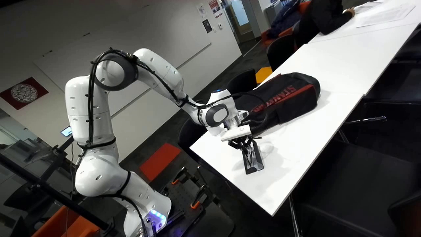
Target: Remove the glasses from the case and put them on the table
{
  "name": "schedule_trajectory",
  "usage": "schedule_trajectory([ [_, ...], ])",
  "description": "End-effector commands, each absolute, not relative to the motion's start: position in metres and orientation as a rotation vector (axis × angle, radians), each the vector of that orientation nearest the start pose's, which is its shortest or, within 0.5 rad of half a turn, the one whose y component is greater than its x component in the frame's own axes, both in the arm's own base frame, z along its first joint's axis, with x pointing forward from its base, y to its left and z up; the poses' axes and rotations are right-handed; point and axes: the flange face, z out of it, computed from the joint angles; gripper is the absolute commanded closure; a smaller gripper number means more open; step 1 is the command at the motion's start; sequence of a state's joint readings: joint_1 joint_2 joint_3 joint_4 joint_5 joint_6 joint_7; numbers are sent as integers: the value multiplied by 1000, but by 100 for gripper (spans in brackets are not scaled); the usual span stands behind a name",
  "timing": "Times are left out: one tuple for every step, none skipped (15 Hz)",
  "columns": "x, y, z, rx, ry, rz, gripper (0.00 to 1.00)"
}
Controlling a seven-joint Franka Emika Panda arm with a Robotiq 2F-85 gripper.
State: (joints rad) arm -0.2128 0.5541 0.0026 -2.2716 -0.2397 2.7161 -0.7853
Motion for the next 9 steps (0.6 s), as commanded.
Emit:
schedule_trajectory([
  [482,-96,143,-2978,-1228,89,98],
  [479,-94,152,-2989,-1233,44,98],
  [476,-91,160,-2978,-1260,4,98],
  [474,-87,165,-2969,-1281,-19,98],
  [470,-79,171,-2939,-1323,-42,98],
  [467,-71,174,-2900,-1364,-52,98],
  [464,-58,176,-2857,-1405,-56,98],
  [462,-47,176,-2804,-1445,-53,98],
  [460,-34,174,-2757,-1483,-51,98],
])
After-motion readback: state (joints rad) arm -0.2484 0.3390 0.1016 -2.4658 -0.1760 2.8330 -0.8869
